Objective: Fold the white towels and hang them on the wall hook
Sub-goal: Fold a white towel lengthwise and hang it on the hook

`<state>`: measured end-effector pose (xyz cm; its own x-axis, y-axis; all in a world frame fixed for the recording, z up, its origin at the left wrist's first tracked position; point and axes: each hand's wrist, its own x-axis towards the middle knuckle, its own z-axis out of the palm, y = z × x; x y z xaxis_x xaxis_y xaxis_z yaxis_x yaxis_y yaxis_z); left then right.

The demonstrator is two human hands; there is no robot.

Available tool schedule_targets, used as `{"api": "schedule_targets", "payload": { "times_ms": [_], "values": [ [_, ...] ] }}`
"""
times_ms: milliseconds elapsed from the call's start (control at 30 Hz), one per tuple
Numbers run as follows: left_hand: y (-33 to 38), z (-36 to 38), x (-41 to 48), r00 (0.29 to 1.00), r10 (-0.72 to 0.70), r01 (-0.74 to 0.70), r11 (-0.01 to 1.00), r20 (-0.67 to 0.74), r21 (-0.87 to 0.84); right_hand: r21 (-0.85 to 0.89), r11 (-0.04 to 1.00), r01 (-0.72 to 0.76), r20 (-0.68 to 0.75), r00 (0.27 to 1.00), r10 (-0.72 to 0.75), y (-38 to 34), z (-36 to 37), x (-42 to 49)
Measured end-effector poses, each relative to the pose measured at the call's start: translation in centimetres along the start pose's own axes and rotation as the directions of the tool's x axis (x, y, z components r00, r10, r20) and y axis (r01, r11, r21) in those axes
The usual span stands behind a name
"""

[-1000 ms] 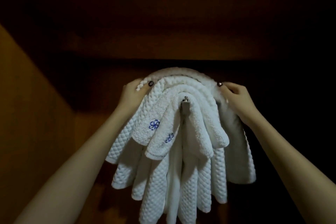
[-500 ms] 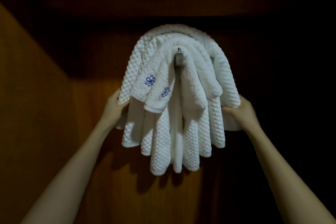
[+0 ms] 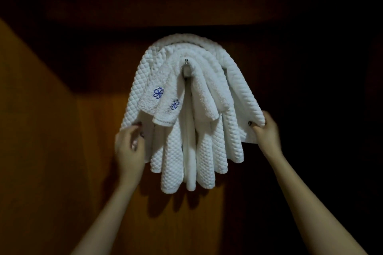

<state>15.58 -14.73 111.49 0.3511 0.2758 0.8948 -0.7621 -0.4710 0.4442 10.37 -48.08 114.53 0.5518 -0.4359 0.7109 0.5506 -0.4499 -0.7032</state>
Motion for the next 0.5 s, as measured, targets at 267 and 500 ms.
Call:
{"api": "schedule_targets", "payload": {
  "times_ms": [267,500],
  "values": [
    [9.3,5.8,-6.6,0.817,0.117,0.118,0.925,0.565,-0.362,0.159,0.979,-0.126,0.106,0.988,0.110,1.2,-2.0,-3.1],
    [15.2,16.6,-6.0,0.551,-0.123,0.637,0.701,0.825,-0.321,0.122,0.985,-0.121,0.168,0.981,0.099,1.2,-3.3,-3.4]
  ]
}}
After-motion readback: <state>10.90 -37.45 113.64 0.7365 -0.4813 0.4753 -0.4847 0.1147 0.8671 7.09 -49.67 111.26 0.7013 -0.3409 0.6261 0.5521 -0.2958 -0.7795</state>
